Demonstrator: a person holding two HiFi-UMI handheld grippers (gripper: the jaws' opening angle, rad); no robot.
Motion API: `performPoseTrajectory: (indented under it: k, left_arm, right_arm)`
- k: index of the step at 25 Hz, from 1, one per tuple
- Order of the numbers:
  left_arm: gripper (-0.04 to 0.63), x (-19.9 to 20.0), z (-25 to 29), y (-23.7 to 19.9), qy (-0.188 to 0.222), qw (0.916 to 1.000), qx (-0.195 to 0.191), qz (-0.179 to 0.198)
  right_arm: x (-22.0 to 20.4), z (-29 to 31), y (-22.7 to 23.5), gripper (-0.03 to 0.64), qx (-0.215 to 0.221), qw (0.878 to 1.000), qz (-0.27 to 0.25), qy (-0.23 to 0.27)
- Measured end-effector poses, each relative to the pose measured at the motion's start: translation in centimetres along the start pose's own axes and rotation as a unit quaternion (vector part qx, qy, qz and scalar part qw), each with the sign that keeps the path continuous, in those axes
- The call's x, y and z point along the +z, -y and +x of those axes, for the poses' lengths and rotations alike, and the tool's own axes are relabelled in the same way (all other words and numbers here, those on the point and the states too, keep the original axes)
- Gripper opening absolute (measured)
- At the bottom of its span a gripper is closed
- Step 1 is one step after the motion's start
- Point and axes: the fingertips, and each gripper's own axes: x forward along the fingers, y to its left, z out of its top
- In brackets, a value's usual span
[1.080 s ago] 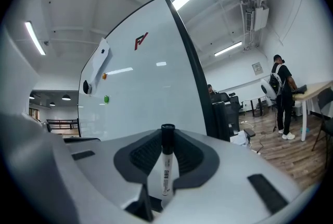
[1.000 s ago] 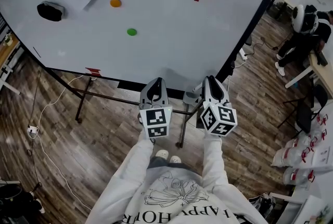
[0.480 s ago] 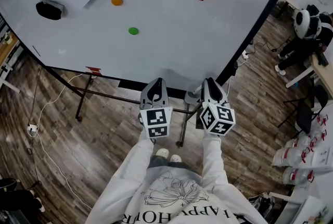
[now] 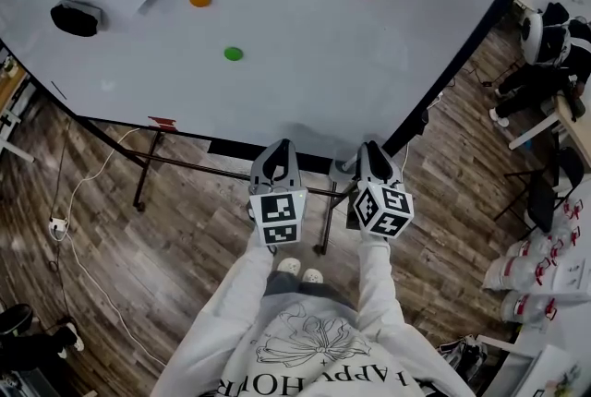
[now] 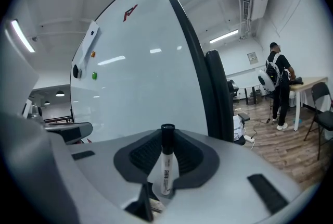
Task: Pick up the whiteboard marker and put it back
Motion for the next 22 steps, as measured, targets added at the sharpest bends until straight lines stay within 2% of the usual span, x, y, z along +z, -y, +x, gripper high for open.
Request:
performPoseTrajectory:
  k: [10, 15, 22]
  left_arm:
    - [0.006, -1.8, 0.9, -0.3, -0.021, 0.9998, -0.005, -0.005]
    - [0.006, -2.4, 1.1, -0.6, -0.029, 0.9996, -0.003, -0.005]
    - [0.006, -2.8, 1.6, -0.6, -0.034, 0.9994, -0.005, -0.005]
  right_arm:
    - [-4.1, 2.0, 0.8, 0.064, -0.008, 0.999, 0.015, -0.04]
    - [-5.3, 2.5, 1.1, 0.064, -0.016, 0.998, 0.035, -0.053]
    - [-6.8, 3.2, 1.2, 0.064, -0.018, 0.996, 0.036, -0.074]
